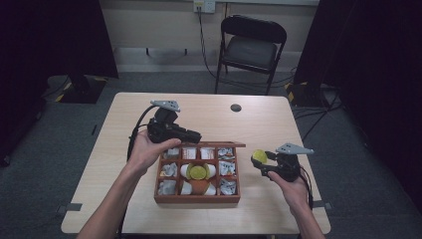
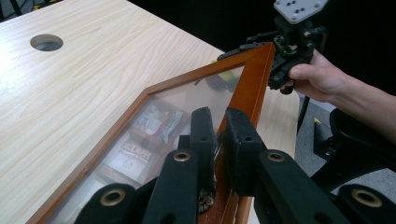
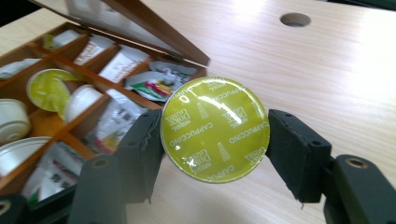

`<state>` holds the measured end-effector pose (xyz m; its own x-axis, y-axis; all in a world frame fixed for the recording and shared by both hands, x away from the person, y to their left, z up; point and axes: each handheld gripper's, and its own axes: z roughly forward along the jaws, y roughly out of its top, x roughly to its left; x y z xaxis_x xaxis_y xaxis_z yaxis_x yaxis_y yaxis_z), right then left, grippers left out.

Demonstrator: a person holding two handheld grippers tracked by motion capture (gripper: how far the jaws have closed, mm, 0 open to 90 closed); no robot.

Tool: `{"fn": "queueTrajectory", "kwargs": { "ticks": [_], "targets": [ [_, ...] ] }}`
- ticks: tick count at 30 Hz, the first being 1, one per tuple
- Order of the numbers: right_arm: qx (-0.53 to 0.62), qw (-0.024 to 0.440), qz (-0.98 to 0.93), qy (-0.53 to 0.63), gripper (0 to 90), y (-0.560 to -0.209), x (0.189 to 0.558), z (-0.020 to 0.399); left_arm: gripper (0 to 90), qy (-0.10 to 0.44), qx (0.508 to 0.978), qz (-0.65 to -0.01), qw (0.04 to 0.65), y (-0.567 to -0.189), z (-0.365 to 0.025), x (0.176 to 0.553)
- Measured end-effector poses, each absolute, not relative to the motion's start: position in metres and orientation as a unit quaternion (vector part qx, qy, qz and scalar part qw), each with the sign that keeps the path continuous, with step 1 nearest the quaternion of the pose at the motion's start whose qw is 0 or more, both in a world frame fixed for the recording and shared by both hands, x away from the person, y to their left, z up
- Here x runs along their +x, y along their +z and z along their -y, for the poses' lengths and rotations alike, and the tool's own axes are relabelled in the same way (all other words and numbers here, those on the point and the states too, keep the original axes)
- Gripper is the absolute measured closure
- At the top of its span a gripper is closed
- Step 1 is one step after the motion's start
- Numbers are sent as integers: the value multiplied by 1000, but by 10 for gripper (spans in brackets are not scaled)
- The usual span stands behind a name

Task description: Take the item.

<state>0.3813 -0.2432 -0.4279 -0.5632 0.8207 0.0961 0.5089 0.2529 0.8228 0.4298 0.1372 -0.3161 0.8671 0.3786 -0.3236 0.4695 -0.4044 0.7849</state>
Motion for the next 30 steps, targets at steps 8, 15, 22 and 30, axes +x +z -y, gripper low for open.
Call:
{"fn": "queueTrajectory", "kwargs": {
  "ticks": [8,15,22,30],
  "targets": [
    [455,177,-773,406,377,-448,394,251,823,-47,837,-253,482,-316,-137,430],
    [458,185,-783,378,377,-461,404,249,823,-48,838,-253,481,-316,-137,430],
    [469,183,-785,361,377,-470,409,253,823,-49,839,-253,479,-316,-137,430],
    [466,184,-792,349,377,-477,412,251,823,-49,839,-253,479,-316,-137,430]
  ]
}}
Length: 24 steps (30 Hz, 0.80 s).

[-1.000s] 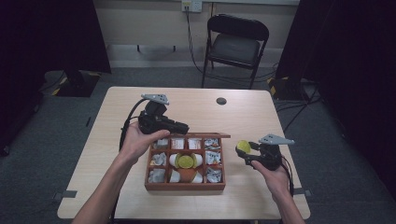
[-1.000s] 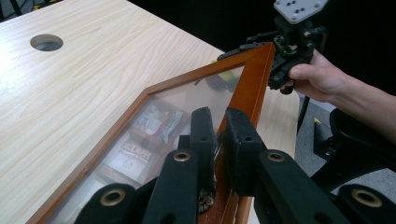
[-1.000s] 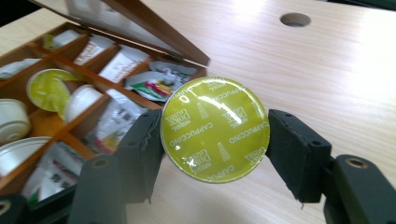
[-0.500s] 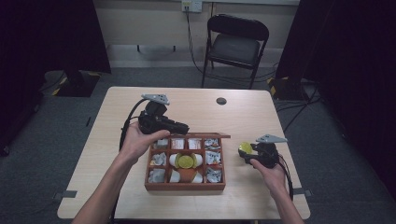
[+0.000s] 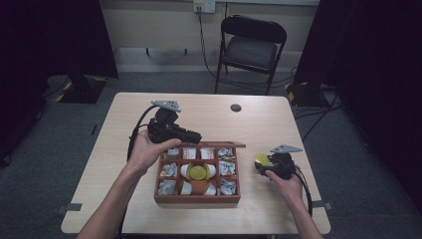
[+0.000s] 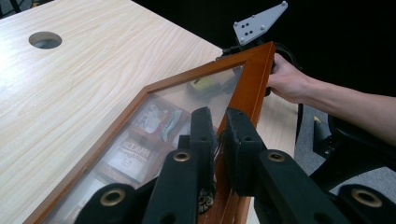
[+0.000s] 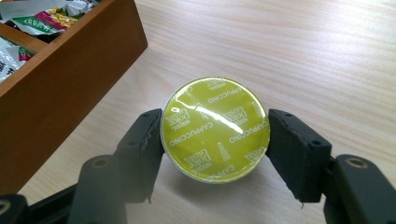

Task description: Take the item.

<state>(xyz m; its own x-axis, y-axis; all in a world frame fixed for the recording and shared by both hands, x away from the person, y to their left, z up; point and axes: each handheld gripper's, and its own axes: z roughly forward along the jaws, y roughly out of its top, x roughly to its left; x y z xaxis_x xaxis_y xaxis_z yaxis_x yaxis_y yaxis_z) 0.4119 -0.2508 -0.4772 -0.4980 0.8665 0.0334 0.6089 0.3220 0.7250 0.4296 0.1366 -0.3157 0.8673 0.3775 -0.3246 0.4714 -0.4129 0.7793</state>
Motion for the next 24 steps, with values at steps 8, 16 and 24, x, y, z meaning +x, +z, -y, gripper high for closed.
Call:
{"fn": "queueTrajectory", "kwargs": {
  "ticks": [8,16,24],
  "targets": [
    [471,185,-784,360,358,-479,412,251,821,-50,836,-257,482,-316,-137,430],
    [478,187,-772,374,231,-477,411,252,822,-51,838,-255,480,-316,-137,430],
    [481,188,-764,385,209,-470,407,255,823,-51,839,-252,479,-316,-136,430]
  ]
}}
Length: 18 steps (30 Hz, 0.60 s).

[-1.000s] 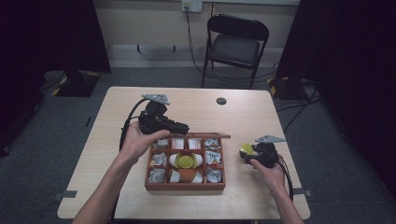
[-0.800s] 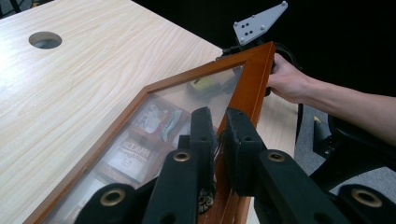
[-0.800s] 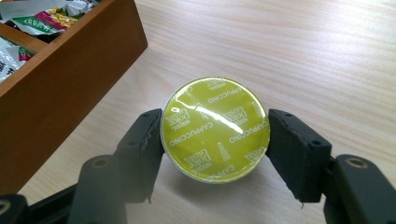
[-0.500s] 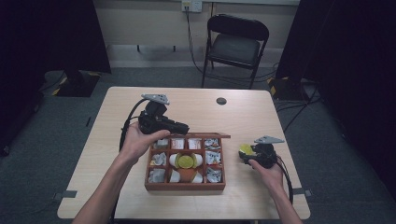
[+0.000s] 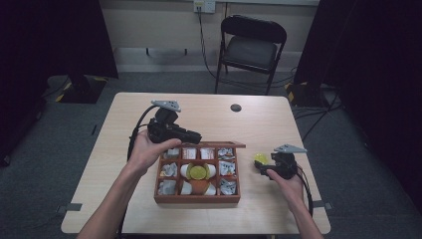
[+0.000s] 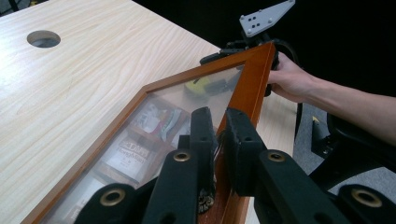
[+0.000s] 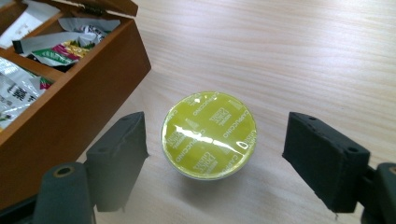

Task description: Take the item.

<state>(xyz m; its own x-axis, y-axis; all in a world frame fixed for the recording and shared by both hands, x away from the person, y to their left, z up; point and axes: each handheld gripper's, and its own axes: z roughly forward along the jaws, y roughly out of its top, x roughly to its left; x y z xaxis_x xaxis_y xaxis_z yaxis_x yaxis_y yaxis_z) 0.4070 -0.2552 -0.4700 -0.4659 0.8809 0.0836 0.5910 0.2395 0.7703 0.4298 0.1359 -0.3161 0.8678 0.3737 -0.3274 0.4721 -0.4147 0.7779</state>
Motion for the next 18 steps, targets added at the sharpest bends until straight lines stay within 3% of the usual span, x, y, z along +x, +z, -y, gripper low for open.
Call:
{"fn": "queueTrajectory", "kwargs": {
  "ticks": [18],
  "targets": [
    [465,179,-788,361,211,-471,378,271,821,-63,840,-253,475,-318,-136,429]
  ]
}}
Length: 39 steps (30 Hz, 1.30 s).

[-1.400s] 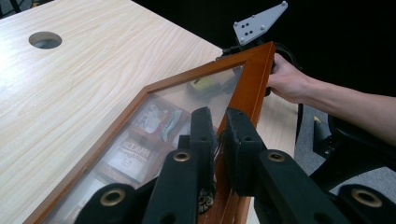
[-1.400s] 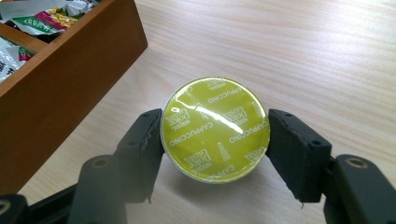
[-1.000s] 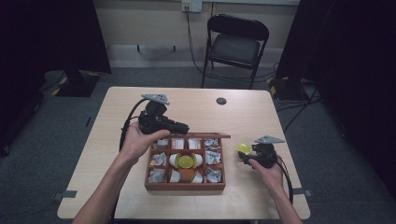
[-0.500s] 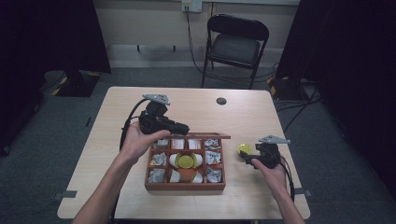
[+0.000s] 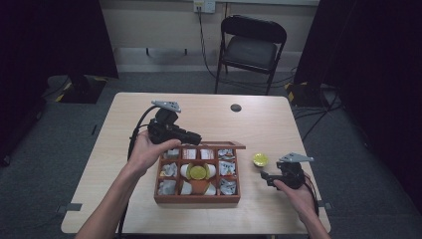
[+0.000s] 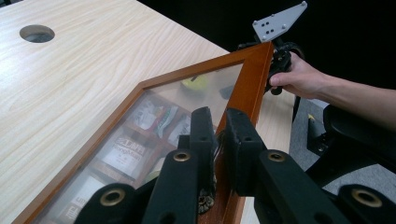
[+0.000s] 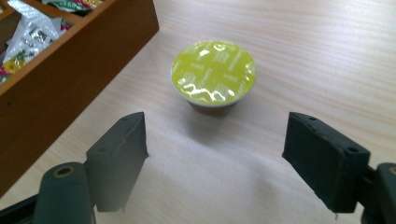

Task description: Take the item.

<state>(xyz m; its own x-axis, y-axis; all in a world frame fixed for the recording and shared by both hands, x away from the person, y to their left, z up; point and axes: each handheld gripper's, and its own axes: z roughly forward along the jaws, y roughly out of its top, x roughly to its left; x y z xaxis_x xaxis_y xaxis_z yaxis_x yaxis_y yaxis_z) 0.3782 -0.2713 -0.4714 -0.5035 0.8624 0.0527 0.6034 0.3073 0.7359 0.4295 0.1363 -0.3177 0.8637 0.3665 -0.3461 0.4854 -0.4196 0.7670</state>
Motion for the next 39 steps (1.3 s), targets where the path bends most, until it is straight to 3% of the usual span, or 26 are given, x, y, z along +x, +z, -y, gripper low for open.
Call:
{"fn": "queueTrajectory", "kwargs": {
  "ticks": [13,39],
  "targets": [
    [478,179,-793,333,214,-493,370,281,821,-73,848,-254,459,-320,-134,425],
    [466,206,-790,340,194,-501,364,281,823,-62,871,-220,435,-329,-127,410]
  ]
}}
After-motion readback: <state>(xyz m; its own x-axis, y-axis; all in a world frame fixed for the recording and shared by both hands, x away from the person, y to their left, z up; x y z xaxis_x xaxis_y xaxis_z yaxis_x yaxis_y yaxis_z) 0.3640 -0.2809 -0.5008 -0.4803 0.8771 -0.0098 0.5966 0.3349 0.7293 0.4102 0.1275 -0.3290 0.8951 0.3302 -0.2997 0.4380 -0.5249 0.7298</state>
